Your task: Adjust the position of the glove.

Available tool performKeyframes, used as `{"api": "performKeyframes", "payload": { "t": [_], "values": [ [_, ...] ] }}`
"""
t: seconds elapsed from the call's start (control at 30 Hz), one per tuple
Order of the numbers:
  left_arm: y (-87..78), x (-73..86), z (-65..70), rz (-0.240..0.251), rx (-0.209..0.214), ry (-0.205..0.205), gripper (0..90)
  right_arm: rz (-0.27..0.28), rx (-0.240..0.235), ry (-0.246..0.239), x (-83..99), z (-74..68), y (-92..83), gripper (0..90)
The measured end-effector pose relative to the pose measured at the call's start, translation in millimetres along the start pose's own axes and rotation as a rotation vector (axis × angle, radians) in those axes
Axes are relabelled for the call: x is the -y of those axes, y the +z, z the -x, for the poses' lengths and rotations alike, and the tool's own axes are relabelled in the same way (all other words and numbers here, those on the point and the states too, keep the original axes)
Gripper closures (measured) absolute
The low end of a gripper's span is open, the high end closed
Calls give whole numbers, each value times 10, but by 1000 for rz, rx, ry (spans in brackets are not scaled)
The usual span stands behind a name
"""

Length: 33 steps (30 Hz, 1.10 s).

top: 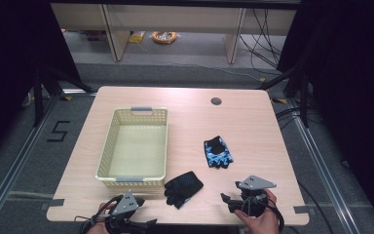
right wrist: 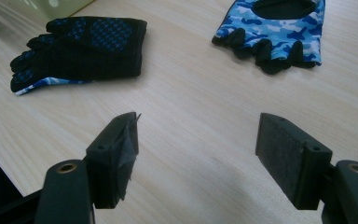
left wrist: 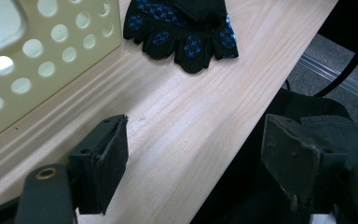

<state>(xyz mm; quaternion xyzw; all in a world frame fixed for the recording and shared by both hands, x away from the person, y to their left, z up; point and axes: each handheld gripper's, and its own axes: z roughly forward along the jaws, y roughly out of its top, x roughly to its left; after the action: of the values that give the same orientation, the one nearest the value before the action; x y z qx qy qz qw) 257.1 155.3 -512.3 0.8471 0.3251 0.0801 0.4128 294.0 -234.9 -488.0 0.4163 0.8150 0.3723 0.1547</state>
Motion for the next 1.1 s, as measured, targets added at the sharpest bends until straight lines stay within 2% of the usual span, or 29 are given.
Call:
{"api": "performKeyframes", "payload": {
  "t": [0.07,0.17,0.2,0.27,0.37,0.47,0.63,0.67,0.77,0.8,0.83,0.87,0.9,0.93,0.97,1.0,1.03,1.1],
  "values": [
    [-4,-1,-4,-5,-1,6,225,-3,-1,-15,2,4,2,317],
    [1,-1,0,0,-1,1,225,-4,-6,-4,-4,-16,3,322],
    [-12,-2,-9,-11,-1,15,225,0,-10,-5,-4,-30,0,335],
    [0,-2,-2,1,-2,1,225,7,-21,-20,-11,-27,3,344],
    [3,-2,0,2,-2,2,226,13,-29,-30,-19,-27,7,362],
    [-3,-12,-11,-2,4,34,227,13,-36,-36,-44,-36,14,380],
    [12,-21,4,2,13,25,229,30,-52,-46,-89,-32,37,393],
    [23,-27,5,-4,-2,22,229,42,-55,-55,-126,-24,58,396],
    [40,-44,4,0,-2,27,234,54,-66,-62,-188,-22,91,410],
    [62,-67,9,23,1,28,239,61,-77,-80,-232,-16,112,424],
    [86,-78,17,41,5,13,244,70,-80,-67,-260,-32,125,433],
    [77,-103,-12,5,1,50,251,67,-92,-76,-295,-31,139,441],
    [108,-116,7,33,3,36,260,75,-85,-88,-328,-38,160,449],
    [120,-130,0,18,-4,39,269,67,-96,-97,-366,-44,182,457],
    [153,-147,13,34,-2,26,273,76,-91,-104,-400,-54,210,459],
    [160,-167,10,26,3,46,275,73,-98,-114,-436,-58,236,459],
    [194,-182,17,28,-4,33,282,74,-100,-123,-469,-65,269,461],
    [234,-224,30,28,8,42,298,71,-109,-141,-533,-81,328,471]
  ]
}}
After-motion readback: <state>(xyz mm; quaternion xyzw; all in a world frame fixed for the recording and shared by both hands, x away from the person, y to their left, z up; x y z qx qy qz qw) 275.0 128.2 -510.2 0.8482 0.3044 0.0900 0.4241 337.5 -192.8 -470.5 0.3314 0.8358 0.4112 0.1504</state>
